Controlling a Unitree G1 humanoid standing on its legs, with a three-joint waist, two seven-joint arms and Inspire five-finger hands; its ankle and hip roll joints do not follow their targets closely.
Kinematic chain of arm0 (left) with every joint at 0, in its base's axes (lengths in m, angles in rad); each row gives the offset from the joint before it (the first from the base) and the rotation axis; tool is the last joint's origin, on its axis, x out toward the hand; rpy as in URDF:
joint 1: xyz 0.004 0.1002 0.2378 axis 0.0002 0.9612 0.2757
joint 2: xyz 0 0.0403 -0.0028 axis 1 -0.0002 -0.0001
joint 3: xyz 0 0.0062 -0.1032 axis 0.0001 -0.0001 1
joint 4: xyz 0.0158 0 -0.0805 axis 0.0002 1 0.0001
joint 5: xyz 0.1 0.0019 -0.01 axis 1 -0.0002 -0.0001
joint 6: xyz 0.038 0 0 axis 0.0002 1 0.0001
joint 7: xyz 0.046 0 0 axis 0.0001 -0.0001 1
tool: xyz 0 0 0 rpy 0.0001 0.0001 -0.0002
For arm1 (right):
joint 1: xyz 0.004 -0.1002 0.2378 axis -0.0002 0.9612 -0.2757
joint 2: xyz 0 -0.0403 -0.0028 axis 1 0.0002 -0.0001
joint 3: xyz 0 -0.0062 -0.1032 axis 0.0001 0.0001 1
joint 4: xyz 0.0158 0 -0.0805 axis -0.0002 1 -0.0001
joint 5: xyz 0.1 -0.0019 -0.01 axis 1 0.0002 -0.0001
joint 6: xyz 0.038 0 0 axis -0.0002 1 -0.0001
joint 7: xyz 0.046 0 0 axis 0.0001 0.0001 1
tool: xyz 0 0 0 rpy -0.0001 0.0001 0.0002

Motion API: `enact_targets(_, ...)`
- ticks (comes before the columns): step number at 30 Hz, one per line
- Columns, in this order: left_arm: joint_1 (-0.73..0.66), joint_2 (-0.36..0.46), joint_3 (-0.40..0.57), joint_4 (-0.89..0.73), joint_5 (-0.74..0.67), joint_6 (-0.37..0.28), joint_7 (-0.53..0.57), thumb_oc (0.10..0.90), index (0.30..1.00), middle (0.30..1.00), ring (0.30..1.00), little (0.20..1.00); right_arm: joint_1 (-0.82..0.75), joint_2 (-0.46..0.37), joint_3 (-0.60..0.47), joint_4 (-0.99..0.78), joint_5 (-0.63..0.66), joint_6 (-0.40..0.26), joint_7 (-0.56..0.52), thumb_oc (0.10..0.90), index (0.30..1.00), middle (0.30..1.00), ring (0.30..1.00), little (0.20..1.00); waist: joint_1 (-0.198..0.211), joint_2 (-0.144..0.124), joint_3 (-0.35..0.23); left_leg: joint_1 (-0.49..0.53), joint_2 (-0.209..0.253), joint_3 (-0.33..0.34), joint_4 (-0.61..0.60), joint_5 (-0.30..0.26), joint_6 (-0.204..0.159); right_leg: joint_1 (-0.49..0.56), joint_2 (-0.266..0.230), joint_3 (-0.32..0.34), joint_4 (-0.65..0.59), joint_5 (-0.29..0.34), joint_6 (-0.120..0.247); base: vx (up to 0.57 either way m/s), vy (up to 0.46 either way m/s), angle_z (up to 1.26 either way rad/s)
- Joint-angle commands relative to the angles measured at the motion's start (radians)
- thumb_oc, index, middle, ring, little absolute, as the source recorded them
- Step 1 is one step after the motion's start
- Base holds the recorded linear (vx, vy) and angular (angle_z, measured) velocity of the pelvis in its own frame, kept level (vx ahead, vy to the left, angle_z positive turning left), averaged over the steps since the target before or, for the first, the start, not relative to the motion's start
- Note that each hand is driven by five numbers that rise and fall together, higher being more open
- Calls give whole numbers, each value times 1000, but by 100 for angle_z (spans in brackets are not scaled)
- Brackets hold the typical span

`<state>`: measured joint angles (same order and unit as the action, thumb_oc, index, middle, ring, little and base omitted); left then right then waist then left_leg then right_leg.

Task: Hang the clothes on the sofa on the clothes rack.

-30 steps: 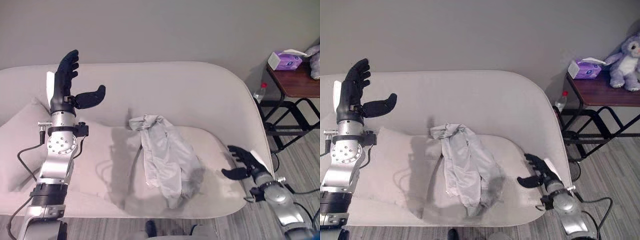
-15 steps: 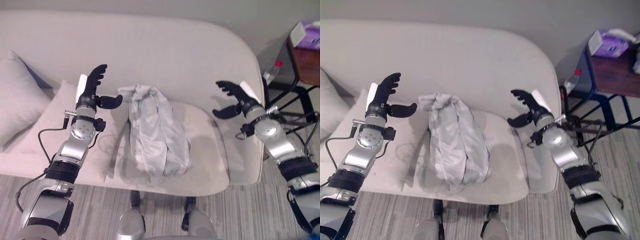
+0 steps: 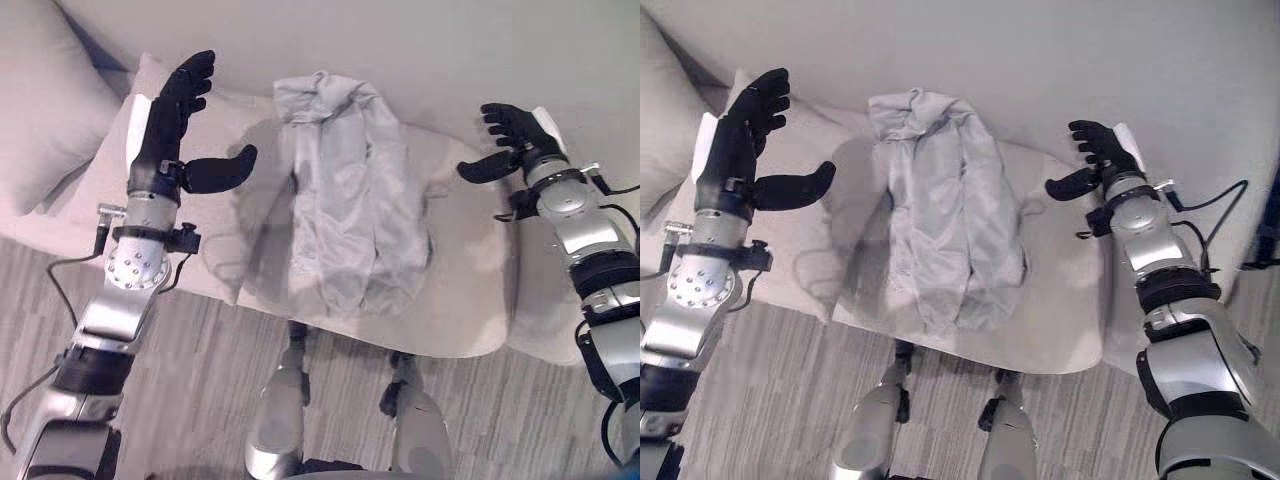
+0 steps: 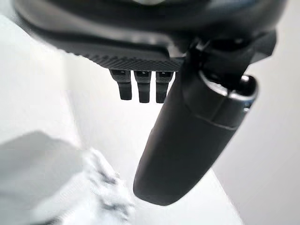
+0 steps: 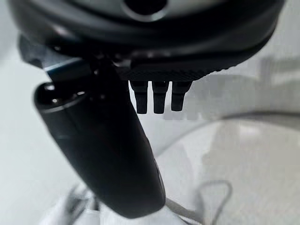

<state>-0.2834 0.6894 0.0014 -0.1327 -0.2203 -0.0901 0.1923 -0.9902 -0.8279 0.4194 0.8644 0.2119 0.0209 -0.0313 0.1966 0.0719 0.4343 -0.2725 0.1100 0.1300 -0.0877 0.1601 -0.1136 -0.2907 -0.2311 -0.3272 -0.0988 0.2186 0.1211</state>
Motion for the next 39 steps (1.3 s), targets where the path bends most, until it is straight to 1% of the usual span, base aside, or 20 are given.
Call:
enact_targets(1,22,92,86,-77,-42,-122,-7,800,900,900,900,900,-162,-73,26,-15,36,-80,-36,800,900,900,900,900,25,-31,-89,1,-18,23,0,-85,-6,46,-91,13,12,-44,93,36,39,12)
enact_targets(2,29,92,91,-81,-42,-121,-8,800,900,900,900,900,-163,-71,28,-14,36,-80,-36,800,900,900,900,900,22,-31,-91,0,-19,22,0,-85,-6,45,-91,13,12,-44,93,18,25,12)
enact_targets(4,108,84,133,-102,-64,-131,-12,800,900,900,900,900,-172,-95,24,26,46,-86,-31,800,900,900,900,900,46,-15,-88,-14,-29,14,1,-82,-6,41,-104,2,12,-42,98,36,35,15)
enact_targets(5,156,72,157,-110,-85,-132,-15,800,900,900,900,900,-178,-122,18,62,46,-90,-26,800,900,900,900,900,65,-4,-88,-25,-36,7,1,-80,-6,40,-112,-9,12,-41,102,52,50,22)
enact_targets(7,204,45,168,-111,-106,-134,-23,800,900,900,900,900,-180,-134,8,69,60,-96,-33,800,900,900,900,900,81,9,-87,-38,-44,-1,1,-80,-7,34,-120,-20,12,-41,107,57,48,40)
enact_targets(10,282,-13,130,-95,-134,-128,-45,800,900,900,900,900,-184,-157,-40,77,72,-109,-74,800,900,900,900,900,107,32,-85,-66,-67,-21,5,-84,-3,28,-133,-40,12,-40,114,73,50,37)
enact_targets(11,290,-22,123,-95,-138,-125,-52,800,900,900,900,900,-198,-158,-31,92,72,-110,-71,800,900,900,900,900,111,35,-85,-71,-71,-24,6,-86,-1,23,-134,-40,12,-41,114,48,46,27)
enact_targets(12,299,-43,94,-89,-137,-123,-56,800,900,900,900,900,-223,-161,-18,123,82,-110,-70,800,900,900,900,900,124,43,-75,-87,-77,-32,10,-85,0,14,-137,-44,12,-42,117,22,35,20)
enact_targets(13,301,-49,86,-87,-137,-120,-56,800,900,900,900,900,-233,-162,-12,128,87,-110,-70,800,900,900,900,900,128,45,-73,-93,-79,-35,11,-85,1,8,-137,-44,12,-41,117,100,21,14)
enact_targets(14,302,-52,80,-89,-137,-120,-61,800,900,900,900,900,-239,-162,-9,138,92,-111,-67,800,900,900,900,900,133,47,-76,-88,-77,-45,6,-102,-6,12,-132,-35,12,-60,126,79,4,8)
enact_targets(19,293,-59,48,-81,-152,-119,-67,800,900,900,900,900,-268,-159,15,174,99,-108,-68,800,900,900,900,900,142,53,-68,-116,-83,-50,6,-98,-10,-6,-133,-45,12,-59,130,16,0,2)
enact_targets(22,291,-61,36,-90,-154,-121,-67,800,900,900,900,900,-283,-168,15,224,109,-104,-64,800,900,900,900,900,144,61,-60,-137,-88,-60,9,-93,-13,-13,-138,-58,12,-59,131,4,-4,9)
enact_targets(25,290,-63,21,-99,-161,-123,-67,800,900,900,900,900,-314,-183,35,298,122,-102,-51,800,900,900,900,900,157,69,-52,-165,-91,-69,6,-85,-15,-39,-139,-65,12,-58,134,12,24,9)
enact_targets(29,286,-61,28,-110,-163,-131,-58,800,900,900,900,900,-338,-199,45,348,176,-99,-22,800,900,900,900,900,171,77,-40,-196,-97,-83,5,-81,-17,-62,-140,-77,12,-61,136,-2,-5,10)
enact_targets(30,288,-60,37,-107,-164,-138,-51,800,900,900,900,900,-342,-199,45,345,201,-105,-18,800,900,900,900,900,180,78,-38,-210,-99,-87,4,-80,-18,-68,-140,-83,12,-64,137,2,-18,9)
enact_targets(34,287,-56,42,-107,-167,-144,-49,800,900,900,900,900,-352,-195,55,335,232,-107,-3,800,900,900,900,900,189,75,-39,-220,-100,-89,5,-79,-19,-74,-141,-89,12,-65,137,3,-4,4)
enact_targets(35,285,-54,41,-105,-170,-146,-48,800,900,900,900,900,-358,-193,63,333,238,-108,5,681,721,721,721,721,193,75,-38,-223,-100,-91,5,-78,-20,-75,-142,-92,12,-66,138,0,0,0)
enact_targets(36,285,-55,41,-105,-170,-146,-48,800,900,900,900,900,-359,-193,64,333,239,-108,6,602,604,604,604,604,193,75,-38,-223,-100,-91,5,-78,-20,-75,-142,-92,12,-66,138,0,0,0)
enact_targets(37,283,-58,31,-105,-176,-148,-50,800,900,900,900,900,-352,-182,66,321,254,-109,10,400,300,300,300,300,195,74,-36,-224,-103,-94,6,-80,-18,-75,-143,-94,12,-65,138,0,0,0)
enact_targets(39,282,-59,28,-104,-178,-149,-50,800,900,900,900,900,-344,-174,69,319,246,-107,12,400,300,300,300,300,196,73,-36,-223,-103,-95,6,-81,-17,-74,-143,-93,12,-65,137,0,0,0)
